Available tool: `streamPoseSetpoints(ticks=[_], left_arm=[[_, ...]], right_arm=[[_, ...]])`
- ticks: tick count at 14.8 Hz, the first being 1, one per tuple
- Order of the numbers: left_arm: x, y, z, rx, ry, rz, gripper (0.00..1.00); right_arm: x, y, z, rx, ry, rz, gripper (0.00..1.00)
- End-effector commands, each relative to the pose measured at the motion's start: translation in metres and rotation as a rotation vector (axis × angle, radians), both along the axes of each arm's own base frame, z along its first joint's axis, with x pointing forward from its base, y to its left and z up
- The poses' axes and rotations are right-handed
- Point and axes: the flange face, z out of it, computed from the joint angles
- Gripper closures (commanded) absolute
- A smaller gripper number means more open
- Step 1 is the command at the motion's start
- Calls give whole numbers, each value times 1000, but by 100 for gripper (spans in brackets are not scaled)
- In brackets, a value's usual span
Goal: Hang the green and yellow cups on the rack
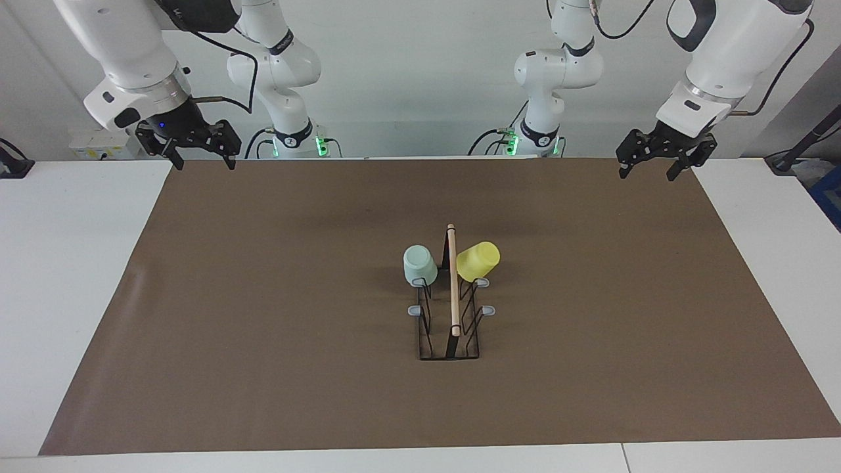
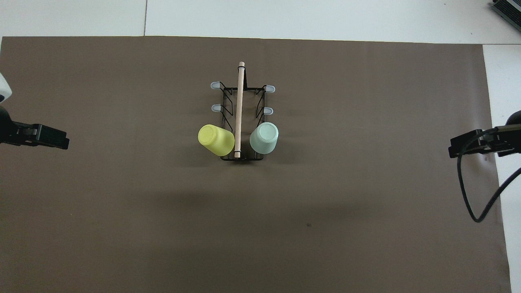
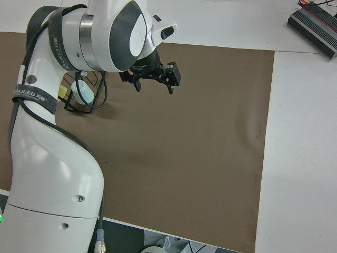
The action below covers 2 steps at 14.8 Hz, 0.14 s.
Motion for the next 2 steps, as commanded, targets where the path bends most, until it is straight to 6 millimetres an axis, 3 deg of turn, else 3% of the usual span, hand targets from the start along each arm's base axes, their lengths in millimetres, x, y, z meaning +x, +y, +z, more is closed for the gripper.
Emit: streamPoseSetpoints(ticks=[1,2], left_arm=[[-3,2,8,10,4,12,0],[-3,2,7,10,4,12,0]], right_arm=[[3,-4,-1,-16,19,-21,0],[2,-5,0,-15,17,-22,0]])
